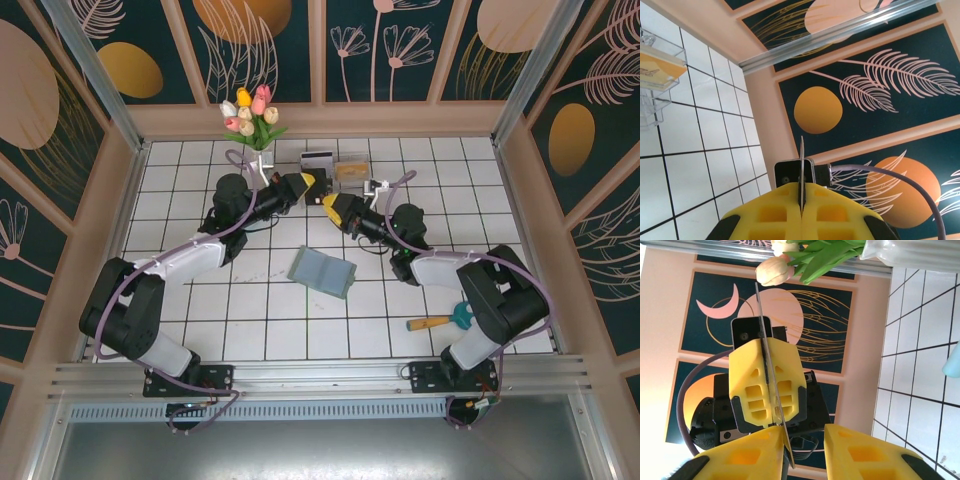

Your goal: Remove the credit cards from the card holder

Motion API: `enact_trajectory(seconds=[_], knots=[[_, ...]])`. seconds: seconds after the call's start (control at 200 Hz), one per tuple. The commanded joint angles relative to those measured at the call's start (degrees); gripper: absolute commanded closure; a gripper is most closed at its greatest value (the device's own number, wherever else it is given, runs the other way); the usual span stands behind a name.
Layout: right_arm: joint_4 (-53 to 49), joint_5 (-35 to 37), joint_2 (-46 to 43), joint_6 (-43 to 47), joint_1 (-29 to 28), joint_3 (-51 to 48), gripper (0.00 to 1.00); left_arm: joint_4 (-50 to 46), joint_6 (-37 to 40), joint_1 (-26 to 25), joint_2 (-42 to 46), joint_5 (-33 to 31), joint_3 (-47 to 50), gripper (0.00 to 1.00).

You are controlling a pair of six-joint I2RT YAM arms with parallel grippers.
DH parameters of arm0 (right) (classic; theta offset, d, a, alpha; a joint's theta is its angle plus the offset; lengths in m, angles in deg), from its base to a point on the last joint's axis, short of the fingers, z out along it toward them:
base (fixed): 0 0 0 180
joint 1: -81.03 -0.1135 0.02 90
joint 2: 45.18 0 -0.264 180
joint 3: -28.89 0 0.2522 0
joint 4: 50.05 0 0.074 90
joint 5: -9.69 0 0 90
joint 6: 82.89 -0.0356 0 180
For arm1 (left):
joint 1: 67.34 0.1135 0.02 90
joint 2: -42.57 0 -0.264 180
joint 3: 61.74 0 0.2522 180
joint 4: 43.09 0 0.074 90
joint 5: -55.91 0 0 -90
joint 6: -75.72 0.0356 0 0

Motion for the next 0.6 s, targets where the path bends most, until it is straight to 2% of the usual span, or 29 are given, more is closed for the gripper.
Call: enact_trajectory(seconds=[0.0,0.33,0.41,0.52,0.585,0.596], knots=[[4.6,1.3,1.2,-1.0,-0.3,1.8,0.73,3.7,-1.3,0.1,2.0,0.1,0.8,1.0],[9.4,1.4,2.8,-1.6,-1.3,2.3,0.83,2.1,-1.0,0.2,1.7,0.2,0.9,1.0],[11.2,1.6,3.0,-2.1,-1.2,2.1,0.87,1.4,-0.8,0.2,1.2,0.7,0.3,1.0],[10.5,1.9,2.8,-1.1,-1.2,1.8,0.99,0.0,-0.5,0.3,1.0,0.5,0.2,1.0],[7.5,1.8,2.1,1.2,-1.0,1.9,1.0,-2.8,0.7,0.3,1.3,0.1,-0.3,1.0],[6.8,1.8,2.0,1.7,-0.9,1.9,1.0,-3.3,1.1,0.4,1.4,0.1,-0.5,0.97]])
